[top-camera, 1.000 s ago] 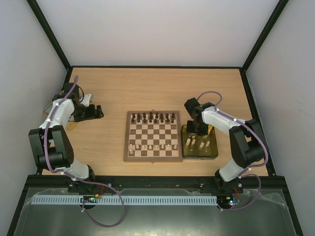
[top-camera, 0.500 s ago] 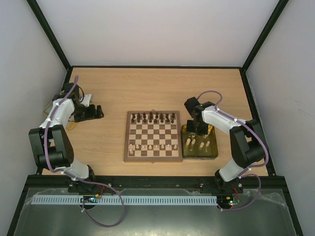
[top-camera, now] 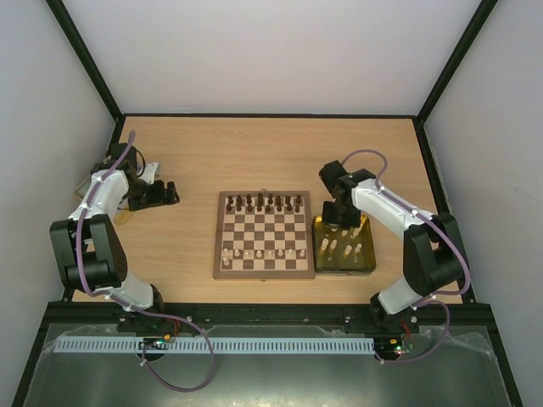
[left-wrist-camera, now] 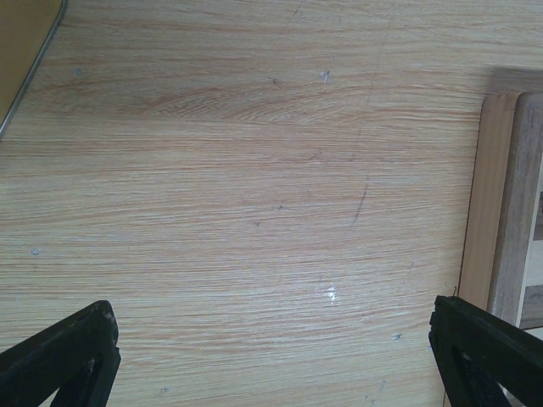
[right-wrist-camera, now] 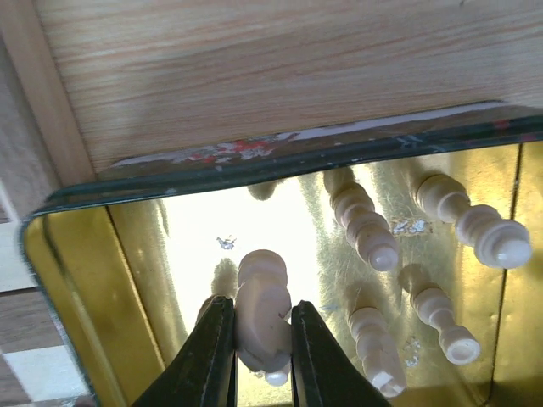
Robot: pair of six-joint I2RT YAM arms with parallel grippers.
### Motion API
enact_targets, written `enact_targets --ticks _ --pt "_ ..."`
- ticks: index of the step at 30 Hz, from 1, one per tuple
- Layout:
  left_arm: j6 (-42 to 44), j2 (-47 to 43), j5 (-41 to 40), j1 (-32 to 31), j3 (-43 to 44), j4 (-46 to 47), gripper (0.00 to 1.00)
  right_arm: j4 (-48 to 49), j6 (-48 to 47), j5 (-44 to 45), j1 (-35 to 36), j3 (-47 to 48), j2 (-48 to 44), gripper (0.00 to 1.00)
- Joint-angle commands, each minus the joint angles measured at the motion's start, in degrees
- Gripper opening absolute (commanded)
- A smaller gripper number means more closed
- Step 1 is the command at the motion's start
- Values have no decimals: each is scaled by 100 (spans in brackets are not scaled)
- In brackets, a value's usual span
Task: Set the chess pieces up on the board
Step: Place the chess piece on the chessboard.
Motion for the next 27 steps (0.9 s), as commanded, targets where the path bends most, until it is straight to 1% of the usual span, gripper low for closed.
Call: enact_targets --ticks 1,6,11,16,20,27 --pt "6 22 78 -19 35 -65 100 -545 -35 167 222 488 -212 12" --pt "4 3 76 -30 26 -65 99 -974 309 205 896 1127 -199 12" --pt "4 -17 82 -37 24 -65 99 -1163 871 71 1917 1728 -30 12" --pt "8 -41 85 -40 24 -64 99 -1289 1205 49 2833 2377 389 12" --pt "2 -59 90 -47 33 -65 100 -1287 1302 -34 3343 2800 803 12" --pt "3 -126 66 -47 33 -65 100 -1178 1233 -179 3973 3413 1609 12"
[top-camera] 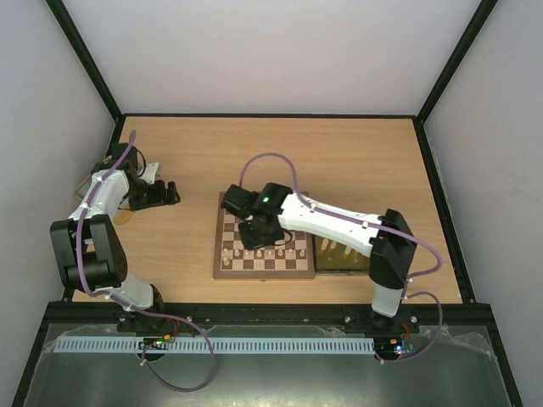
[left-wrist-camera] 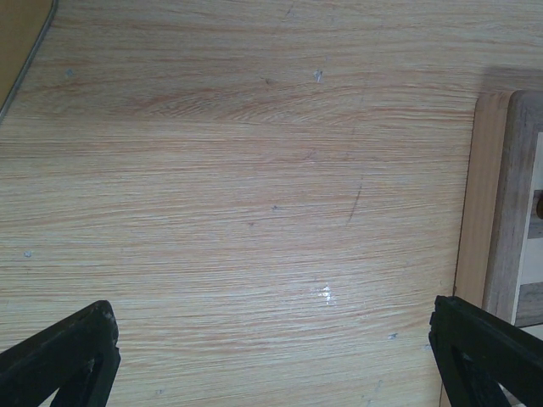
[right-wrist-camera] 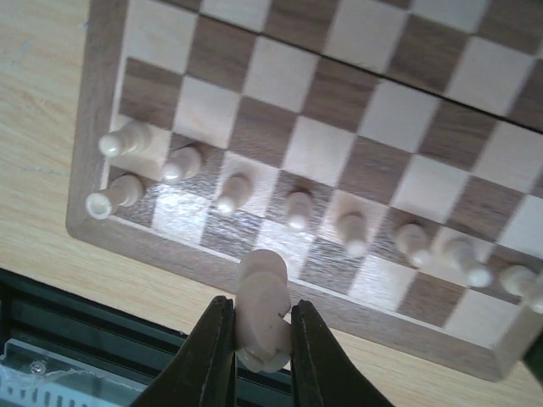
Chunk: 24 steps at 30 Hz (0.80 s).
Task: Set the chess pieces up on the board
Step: Place the chess piece on the chessboard.
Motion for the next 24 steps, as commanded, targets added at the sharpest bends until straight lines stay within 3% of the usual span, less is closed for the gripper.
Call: enact_targets --ticks 1,24 --pt "2 -135 18 -24 33 -65 100 -136 40 -63 297 427 395 12" --pt "-27 -322 -25 -27 -18 -30 100 281 -289 -266 588 728 1445 14"
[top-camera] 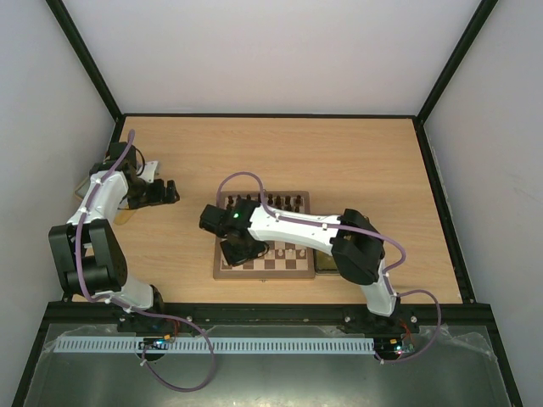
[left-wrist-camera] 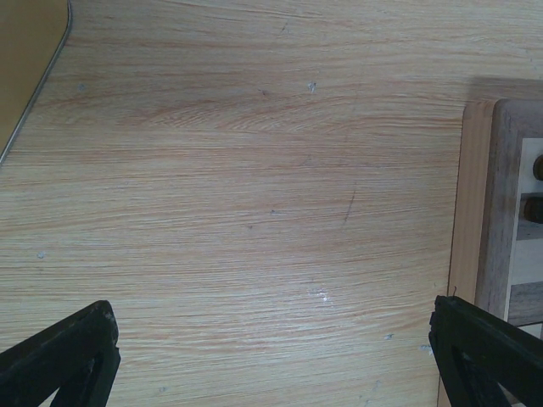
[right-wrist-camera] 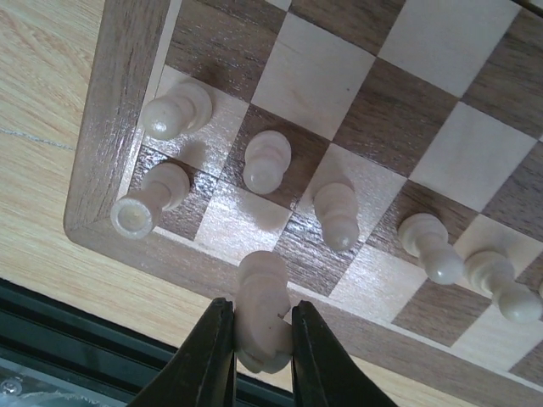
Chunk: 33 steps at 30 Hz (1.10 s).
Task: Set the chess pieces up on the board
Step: Place the chess piece on the chessboard.
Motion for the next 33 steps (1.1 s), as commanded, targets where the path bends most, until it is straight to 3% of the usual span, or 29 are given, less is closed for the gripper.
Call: enact_targets --ticks 1,33 --pt "-31 -148 -5 -16 -19 -36 99 100 -93 -8 20 173 177 14" --pt "-27 -197 -7 8 -55 -25 100 -54 -266 -36 20 459 425 21"
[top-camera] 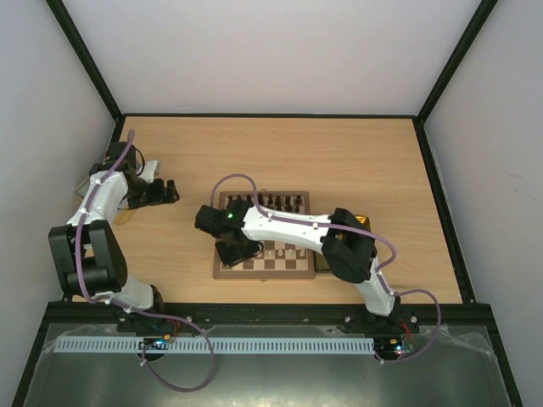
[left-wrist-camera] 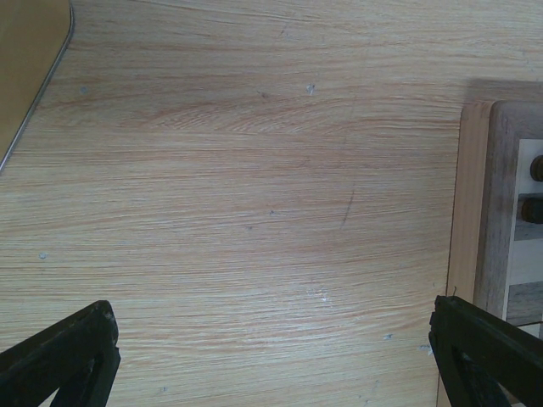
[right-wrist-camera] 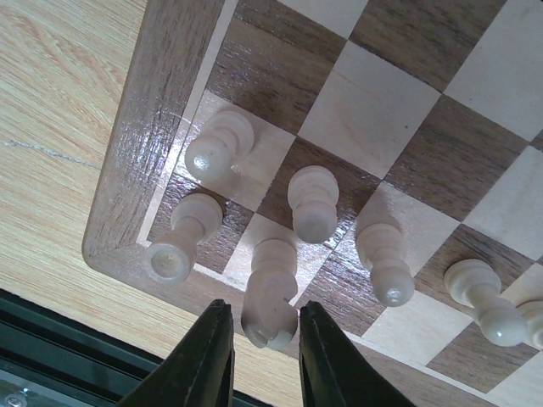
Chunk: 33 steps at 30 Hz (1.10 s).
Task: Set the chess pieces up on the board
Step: Place the chess piece on the chessboard, then pick up the chess piece from the storage box.
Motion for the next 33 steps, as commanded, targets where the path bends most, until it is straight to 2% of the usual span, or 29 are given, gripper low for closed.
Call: enact_targets --ticks 1,8,12,17,22,27,33 --pt "-21 -168 5 1 -54 -26 100 -253 -44 137 20 229 -17 22" --pt "-11 -128 0 6 -54 -25 99 -793 -10 382 -21 677 -319 25" --pt "-10 -148 -11 5 -64 -25 100 -958 148 442 -354 613 -807 25" --pt "-4 -142 5 0 -87 -15 100 -726 195 687 -1359 -720 -1886 25" --pt "6 -66 32 -32 -72 -21 99 -249 49 786 -2819 -2361 -2794 25" --pt "9 -45 19 -54 -68 -21 99 64 -225 862 -3892 -2993 -3106 26" --pt "-3 -41 -2 -77 -85 -21 100 444 -408 818 -4545 -3471 -3150 26"
